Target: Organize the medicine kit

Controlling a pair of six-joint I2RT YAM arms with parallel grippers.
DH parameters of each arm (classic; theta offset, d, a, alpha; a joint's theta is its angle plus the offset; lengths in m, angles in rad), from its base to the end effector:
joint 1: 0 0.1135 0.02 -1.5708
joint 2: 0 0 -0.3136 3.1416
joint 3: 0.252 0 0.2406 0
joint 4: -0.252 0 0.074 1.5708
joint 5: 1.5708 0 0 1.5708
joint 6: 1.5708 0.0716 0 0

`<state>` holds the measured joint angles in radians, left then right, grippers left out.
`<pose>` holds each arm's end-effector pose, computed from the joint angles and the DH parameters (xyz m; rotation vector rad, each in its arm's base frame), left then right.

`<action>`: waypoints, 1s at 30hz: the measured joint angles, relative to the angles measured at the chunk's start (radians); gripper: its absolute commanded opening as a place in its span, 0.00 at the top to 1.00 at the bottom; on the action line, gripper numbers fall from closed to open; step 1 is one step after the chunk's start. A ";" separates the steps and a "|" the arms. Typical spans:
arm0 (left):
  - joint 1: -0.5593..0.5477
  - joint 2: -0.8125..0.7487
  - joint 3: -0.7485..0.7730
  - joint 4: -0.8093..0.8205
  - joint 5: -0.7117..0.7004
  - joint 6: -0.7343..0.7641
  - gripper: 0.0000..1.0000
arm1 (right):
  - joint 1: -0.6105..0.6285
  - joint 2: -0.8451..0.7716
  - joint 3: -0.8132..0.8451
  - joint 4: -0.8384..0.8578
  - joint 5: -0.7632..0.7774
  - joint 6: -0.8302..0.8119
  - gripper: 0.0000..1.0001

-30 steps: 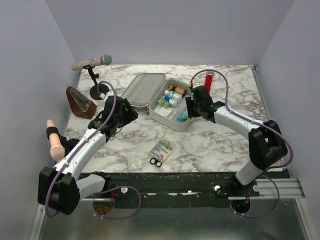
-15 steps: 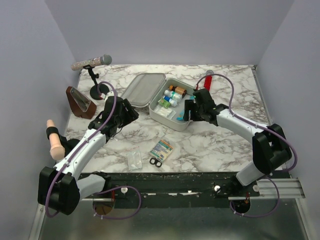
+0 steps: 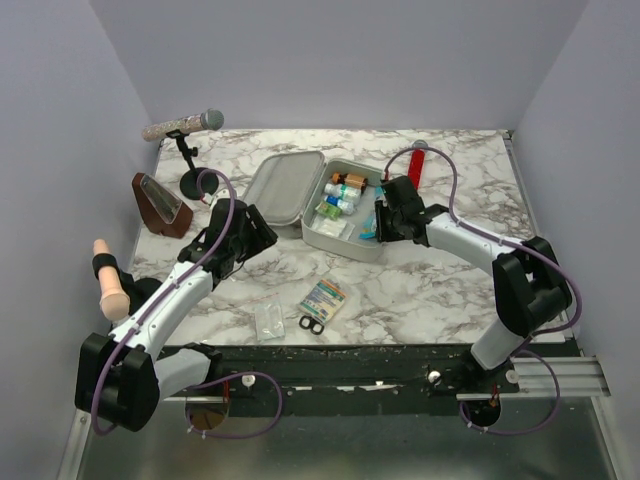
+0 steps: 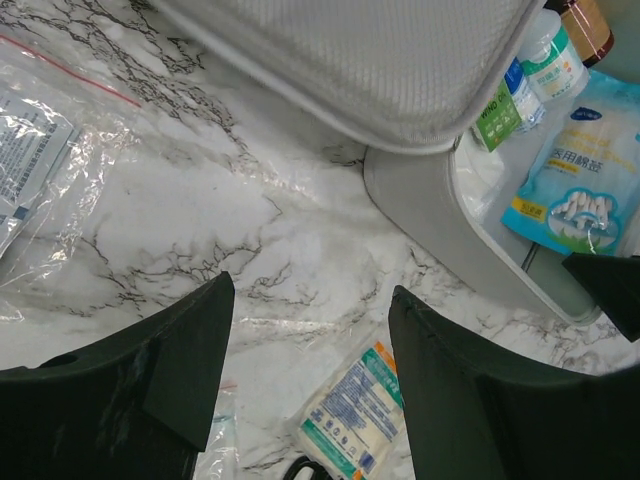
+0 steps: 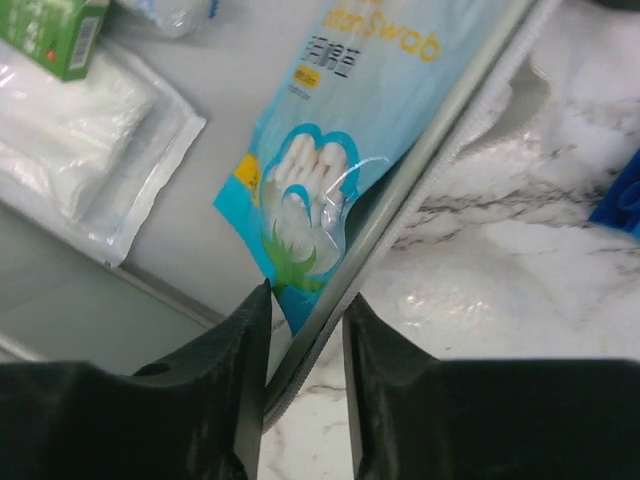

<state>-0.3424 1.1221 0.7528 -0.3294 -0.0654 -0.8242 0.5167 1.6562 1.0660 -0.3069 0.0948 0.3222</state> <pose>0.2222 -0.0743 0.2743 -0.5893 2.2502 -0.5334 0.3201 0.1741 0.2326 -0.1996 2.4704 0.2461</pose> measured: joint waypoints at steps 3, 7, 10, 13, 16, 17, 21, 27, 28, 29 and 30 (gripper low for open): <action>0.000 -0.004 -0.004 0.000 0.002 0.000 0.27 | -0.012 0.006 0.014 -0.009 0.029 -0.056 0.70; 0.000 -0.008 -0.004 0.008 0.006 0.000 0.27 | -0.015 0.015 0.029 -0.010 0.039 -0.141 0.70; 0.000 -0.009 -0.008 0.014 0.009 0.000 0.27 | -0.012 0.019 0.038 -0.014 0.037 -0.170 0.64; 0.000 -0.009 -0.010 0.014 0.011 0.000 0.27 | -0.012 0.020 0.044 -0.024 0.027 -0.163 0.41; 0.000 -0.009 -0.010 0.015 0.014 0.000 0.27 | -0.012 0.020 0.046 -0.029 0.019 -0.131 0.27; 0.000 -0.009 -0.010 0.015 0.015 0.000 0.27 | -0.012 0.020 0.046 -0.030 0.019 -0.121 0.24; 0.000 -0.009 -0.010 0.015 0.015 0.000 0.27 | -0.010 -0.004 0.045 -0.037 0.023 -0.082 0.23; 0.000 -0.009 -0.010 0.014 0.015 0.000 0.27 | -0.010 -0.083 0.101 -0.048 0.041 -0.058 0.34; 0.000 -0.009 -0.010 0.014 0.015 0.000 0.27 | -0.010 -0.089 0.120 -0.045 0.042 -0.059 0.34; 0.000 -0.009 -0.010 0.015 0.015 0.000 0.27 | -0.010 -0.094 0.135 -0.039 0.041 -0.060 0.36; 0.000 -0.009 -0.010 0.014 0.015 0.000 0.27 | -0.010 -0.098 0.147 -0.026 0.041 -0.061 0.40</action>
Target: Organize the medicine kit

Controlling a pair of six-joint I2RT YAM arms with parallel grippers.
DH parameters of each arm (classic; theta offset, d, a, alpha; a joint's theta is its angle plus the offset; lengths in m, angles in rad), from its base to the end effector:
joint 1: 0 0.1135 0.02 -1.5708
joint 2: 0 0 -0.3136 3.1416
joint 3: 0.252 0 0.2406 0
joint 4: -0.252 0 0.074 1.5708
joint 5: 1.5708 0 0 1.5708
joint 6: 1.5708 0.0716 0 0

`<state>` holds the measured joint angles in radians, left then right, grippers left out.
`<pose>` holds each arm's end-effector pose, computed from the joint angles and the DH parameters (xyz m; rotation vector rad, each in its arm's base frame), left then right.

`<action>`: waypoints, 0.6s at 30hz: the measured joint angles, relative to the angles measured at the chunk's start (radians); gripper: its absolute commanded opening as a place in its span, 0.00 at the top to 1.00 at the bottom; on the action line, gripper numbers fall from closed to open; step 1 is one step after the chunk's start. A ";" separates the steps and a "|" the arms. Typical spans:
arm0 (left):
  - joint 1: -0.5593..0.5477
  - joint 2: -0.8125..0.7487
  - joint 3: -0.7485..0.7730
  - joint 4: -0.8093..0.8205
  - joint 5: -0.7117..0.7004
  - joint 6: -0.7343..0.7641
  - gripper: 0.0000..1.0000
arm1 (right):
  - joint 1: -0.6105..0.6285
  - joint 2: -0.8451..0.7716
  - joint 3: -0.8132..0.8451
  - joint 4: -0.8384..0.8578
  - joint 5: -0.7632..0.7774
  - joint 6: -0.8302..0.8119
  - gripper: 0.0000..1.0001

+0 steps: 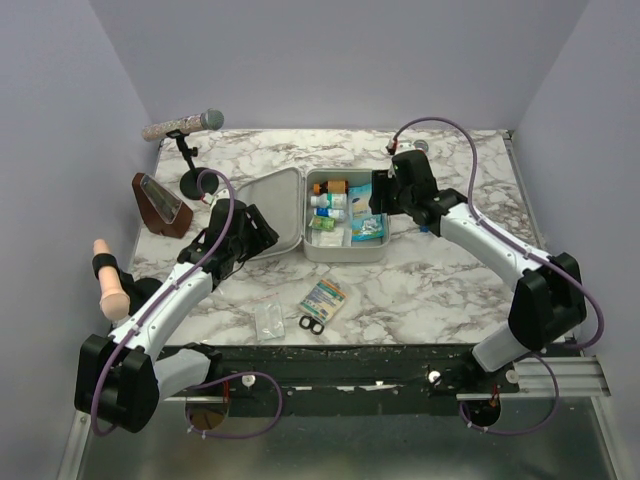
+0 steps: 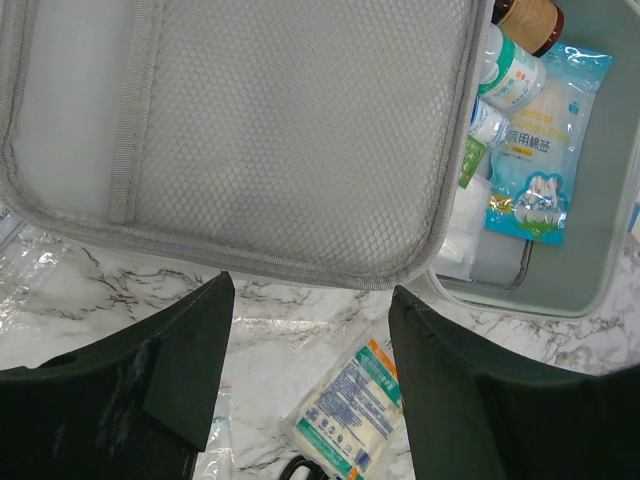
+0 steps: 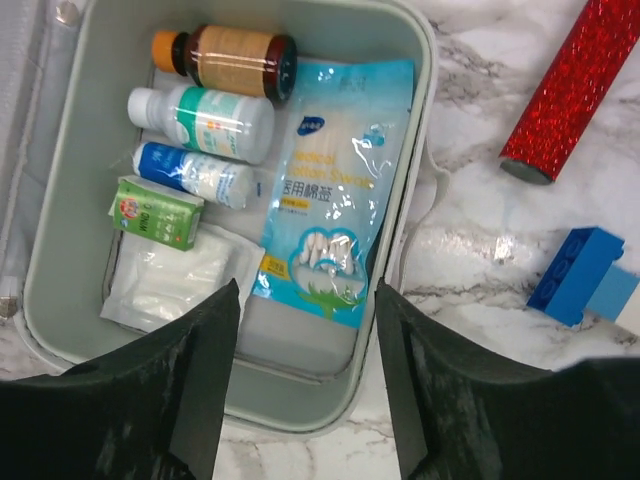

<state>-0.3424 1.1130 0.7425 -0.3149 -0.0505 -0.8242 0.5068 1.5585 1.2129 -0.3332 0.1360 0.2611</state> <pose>0.2206 -0.0748 0.2743 -0.5799 2.2440 -0.5563 0.3269 0.1704 0.3136 -0.2033 2.2460 0.2614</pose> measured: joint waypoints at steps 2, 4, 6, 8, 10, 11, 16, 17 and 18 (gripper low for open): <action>0.000 0.000 0.000 0.000 0.000 0.000 0.27 | 0.000 0.002 0.019 0.011 -0.001 -0.001 0.52; 0.000 0.000 -0.001 0.000 0.000 0.000 0.27 | 0.000 0.027 0.052 0.011 -0.004 -0.006 0.65; 0.000 0.000 -0.005 0.000 0.000 0.000 0.27 | 0.000 0.081 0.103 0.019 -0.013 -0.013 0.72; 0.000 0.000 -0.012 -0.001 0.000 0.000 0.27 | 0.000 0.153 0.155 0.024 -0.022 -0.018 0.76; 0.000 -0.002 -0.021 -0.002 0.000 0.000 0.27 | 0.000 0.225 0.190 0.025 -0.024 -0.021 0.77; 0.000 -0.006 -0.026 -0.003 0.000 0.000 0.27 | 0.000 0.265 0.204 0.024 -0.024 -0.024 0.78; 0.000 -0.028 -0.044 -0.011 -0.001 0.000 0.27 | 0.000 0.415 0.259 -0.033 -0.006 -0.026 0.78; 0.000 -0.029 -0.045 -0.013 -0.001 0.000 0.27 | 0.000 0.434 0.265 -0.042 0.001 -0.026 0.76; 0.000 -0.029 -0.045 -0.015 -0.001 0.000 0.27 | 0.000 0.448 0.273 -0.054 0.007 -0.026 0.74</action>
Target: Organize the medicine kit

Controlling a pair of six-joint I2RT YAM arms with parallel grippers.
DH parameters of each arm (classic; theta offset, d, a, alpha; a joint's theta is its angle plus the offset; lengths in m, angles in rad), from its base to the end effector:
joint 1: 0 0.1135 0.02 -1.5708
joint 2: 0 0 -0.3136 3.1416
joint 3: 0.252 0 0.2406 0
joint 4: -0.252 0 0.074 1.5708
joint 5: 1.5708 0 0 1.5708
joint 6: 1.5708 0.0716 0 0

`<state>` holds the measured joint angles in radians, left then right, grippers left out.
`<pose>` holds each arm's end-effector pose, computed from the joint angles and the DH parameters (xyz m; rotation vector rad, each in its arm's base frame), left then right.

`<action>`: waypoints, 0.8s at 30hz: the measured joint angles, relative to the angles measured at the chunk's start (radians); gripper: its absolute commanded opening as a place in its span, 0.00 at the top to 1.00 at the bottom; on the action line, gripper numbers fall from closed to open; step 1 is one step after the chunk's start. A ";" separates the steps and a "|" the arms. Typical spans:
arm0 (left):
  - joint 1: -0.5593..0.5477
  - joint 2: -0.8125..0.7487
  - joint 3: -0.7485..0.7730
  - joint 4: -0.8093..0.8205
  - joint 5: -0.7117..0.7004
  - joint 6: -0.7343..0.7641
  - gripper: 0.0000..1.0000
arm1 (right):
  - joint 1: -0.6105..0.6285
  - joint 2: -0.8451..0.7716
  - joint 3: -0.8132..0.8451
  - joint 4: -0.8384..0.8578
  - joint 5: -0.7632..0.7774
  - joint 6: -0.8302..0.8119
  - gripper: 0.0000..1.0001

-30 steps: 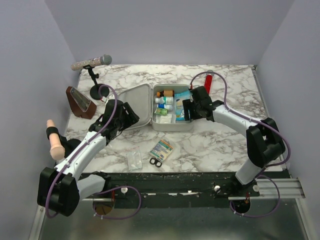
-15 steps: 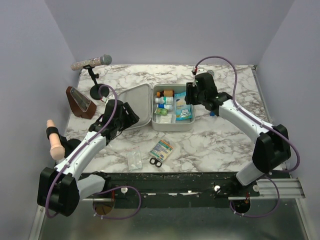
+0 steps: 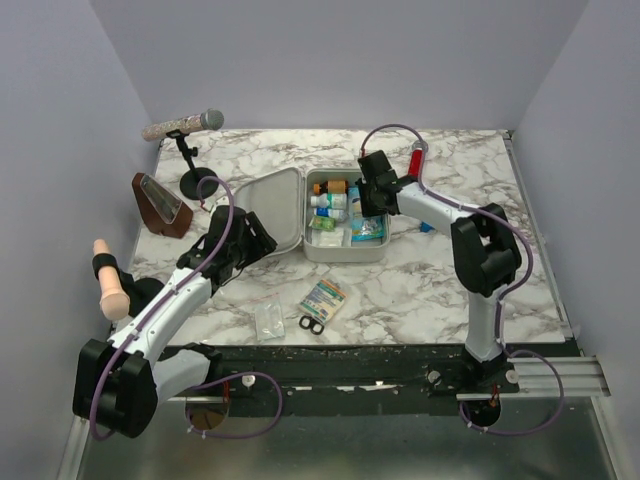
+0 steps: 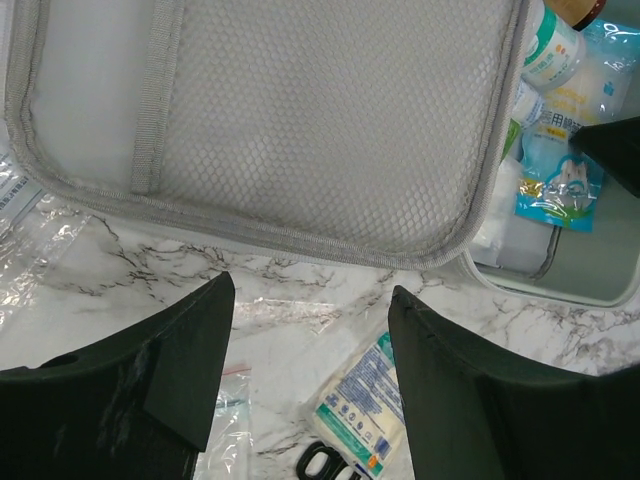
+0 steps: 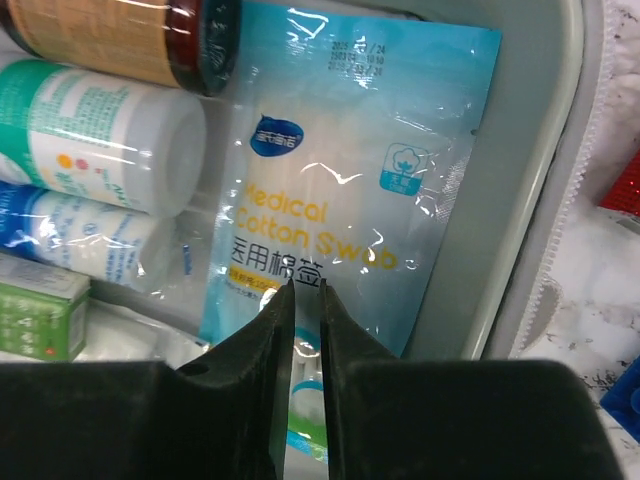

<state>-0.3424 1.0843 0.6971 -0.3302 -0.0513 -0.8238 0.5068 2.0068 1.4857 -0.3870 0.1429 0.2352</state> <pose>0.2098 -0.0709 0.2626 -0.5863 2.2738 -0.5375 0.4189 0.2209 0.2196 -0.2742 2.4562 0.1434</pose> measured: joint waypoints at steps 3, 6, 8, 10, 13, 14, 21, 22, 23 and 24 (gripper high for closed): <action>0.000 0.000 -0.004 -0.005 0.000 0.000 0.27 | 0.000 0.035 0.036 -0.036 0.019 0.001 0.65; 0.000 0.000 -0.007 -0.008 0.000 0.000 0.27 | 0.000 0.070 0.089 -0.056 0.037 0.002 0.55; 0.000 0.000 -0.008 -0.009 0.000 0.000 0.27 | 0.000 0.071 0.087 -0.053 0.038 0.006 0.48; 0.000 0.000 -0.009 -0.008 0.000 0.000 0.27 | 0.004 0.052 0.068 -0.036 0.035 0.008 0.37; 0.000 0.000 -0.010 -0.009 -0.002 0.001 0.27 | 0.018 -0.036 0.008 -0.023 0.030 0.007 0.30; 0.000 0.000 -0.010 -0.010 -0.003 0.004 0.27 | 0.026 -0.080 -0.009 -0.023 0.029 0.008 0.29; 0.000 -0.029 -0.008 -0.019 -0.016 0.008 0.27 | 0.079 -0.530 -0.187 0.108 -0.039 0.048 0.30; 0.000 -0.038 -0.008 -0.019 -0.016 0.008 0.27 | 0.090 -0.597 -0.246 0.135 -0.066 0.060 0.31; 0.000 -0.049 -0.008 -0.018 -0.016 0.008 0.27 | 0.102 -0.648 -0.307 0.156 -0.090 0.074 0.31; 0.000 -0.055 -0.008 -0.018 -0.016 0.008 0.27 | 0.116 -0.687 -0.367 0.171 -0.112 0.084 0.31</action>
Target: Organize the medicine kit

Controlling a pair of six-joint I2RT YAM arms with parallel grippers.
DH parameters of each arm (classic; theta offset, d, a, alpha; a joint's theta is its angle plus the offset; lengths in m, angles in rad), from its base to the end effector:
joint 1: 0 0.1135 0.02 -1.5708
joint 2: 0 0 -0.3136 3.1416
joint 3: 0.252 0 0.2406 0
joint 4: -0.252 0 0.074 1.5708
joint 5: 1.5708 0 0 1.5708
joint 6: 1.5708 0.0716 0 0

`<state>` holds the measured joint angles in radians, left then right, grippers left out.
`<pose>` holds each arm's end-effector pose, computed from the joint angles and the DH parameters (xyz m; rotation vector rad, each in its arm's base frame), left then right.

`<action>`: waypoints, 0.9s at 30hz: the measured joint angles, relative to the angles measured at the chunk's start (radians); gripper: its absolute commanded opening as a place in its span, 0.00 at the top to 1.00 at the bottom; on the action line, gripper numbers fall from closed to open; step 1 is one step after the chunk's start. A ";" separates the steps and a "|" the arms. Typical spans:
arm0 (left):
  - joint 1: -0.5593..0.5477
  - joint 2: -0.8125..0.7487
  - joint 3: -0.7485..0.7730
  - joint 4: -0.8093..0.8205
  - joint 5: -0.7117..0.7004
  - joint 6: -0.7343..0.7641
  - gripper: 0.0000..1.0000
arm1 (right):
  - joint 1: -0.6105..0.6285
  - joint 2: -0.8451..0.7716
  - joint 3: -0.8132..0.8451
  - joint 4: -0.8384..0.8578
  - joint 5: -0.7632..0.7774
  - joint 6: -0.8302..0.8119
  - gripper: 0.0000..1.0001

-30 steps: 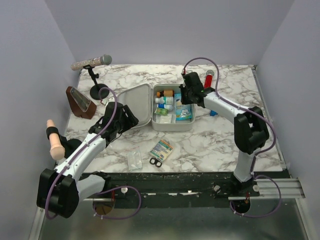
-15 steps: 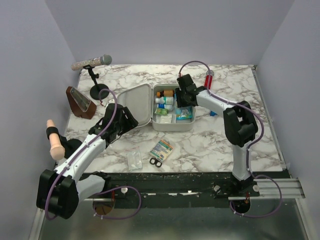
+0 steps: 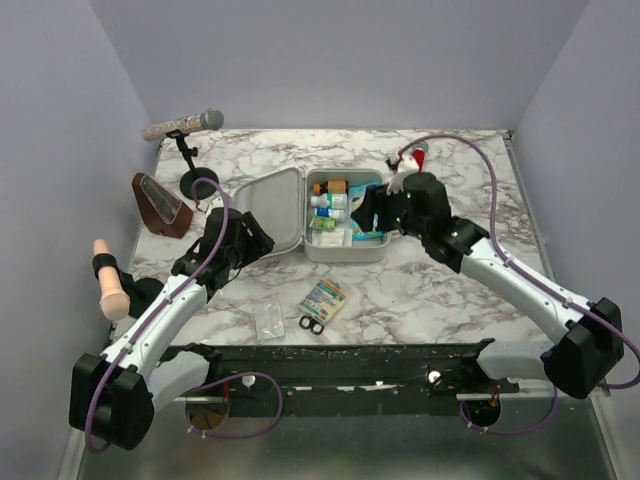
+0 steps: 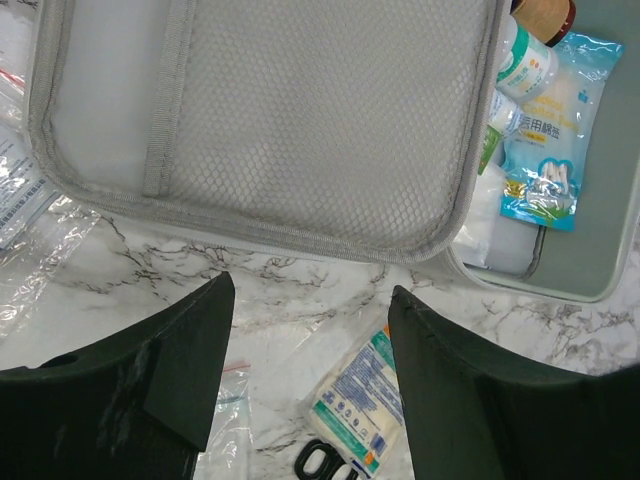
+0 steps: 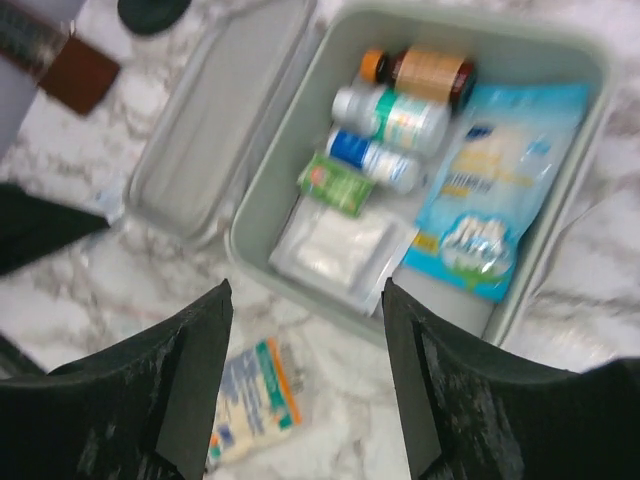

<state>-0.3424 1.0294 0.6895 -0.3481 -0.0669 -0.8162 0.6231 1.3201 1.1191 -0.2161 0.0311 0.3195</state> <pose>0.1998 -0.0661 0.2688 -0.5787 2.2410 -0.5338 0.2576 0.1823 0.3706 -0.2872 2.0138 0.5728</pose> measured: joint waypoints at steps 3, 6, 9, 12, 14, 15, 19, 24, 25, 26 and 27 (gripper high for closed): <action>0.000 -0.021 -0.013 0.003 0.000 -0.002 0.27 | 0.045 -0.041 -0.169 0.037 -0.056 0.033 0.29; 0.000 -0.033 -0.039 0.002 0.000 -0.005 0.27 | 0.076 -0.017 -0.329 0.045 -0.107 0.070 0.23; 0.000 -0.056 -0.068 0.000 0.000 -0.010 0.27 | 0.079 -0.011 -0.428 0.050 -0.137 0.103 0.22; 0.000 -0.084 -0.091 -0.002 0.000 -0.017 0.28 | 0.079 0.014 -0.447 0.098 -0.166 0.129 0.22; 0.000 -0.094 -0.098 -0.003 0.000 -0.021 0.27 | 0.079 0.043 -0.447 0.151 -0.187 0.143 0.24; 0.000 -0.098 -0.102 -0.004 0.000 -0.023 0.27 | 0.081 0.063 -0.447 0.175 -0.201 0.151 0.26; 0.000 -0.109 -0.117 -0.008 0.000 -0.028 0.27 | 0.094 0.172 -0.447 0.255 -0.252 0.167 0.31; 0.000 -0.117 -0.125 -0.016 0.000 -0.031 0.27 | 0.122 0.250 -0.431 0.319 -0.288 0.184 0.39; 0.000 -0.117 -0.125 -0.017 0.000 -0.032 0.27 | 0.127 0.258 -0.427 0.327 -0.292 0.185 0.43; 0.000 -0.118 -0.125 -0.017 0.000 -0.032 0.27 | 0.132 0.267 -0.422 0.332 -0.296 0.187 0.49; 0.000 -0.118 -0.125 -0.017 0.000 -0.032 0.27 | 0.137 0.277 -0.418 0.336 -0.299 0.189 0.54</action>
<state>-0.3424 0.9112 0.5644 -0.3653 -0.0669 -0.8478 0.7601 1.5970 0.7013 0.1204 -0.2684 0.5083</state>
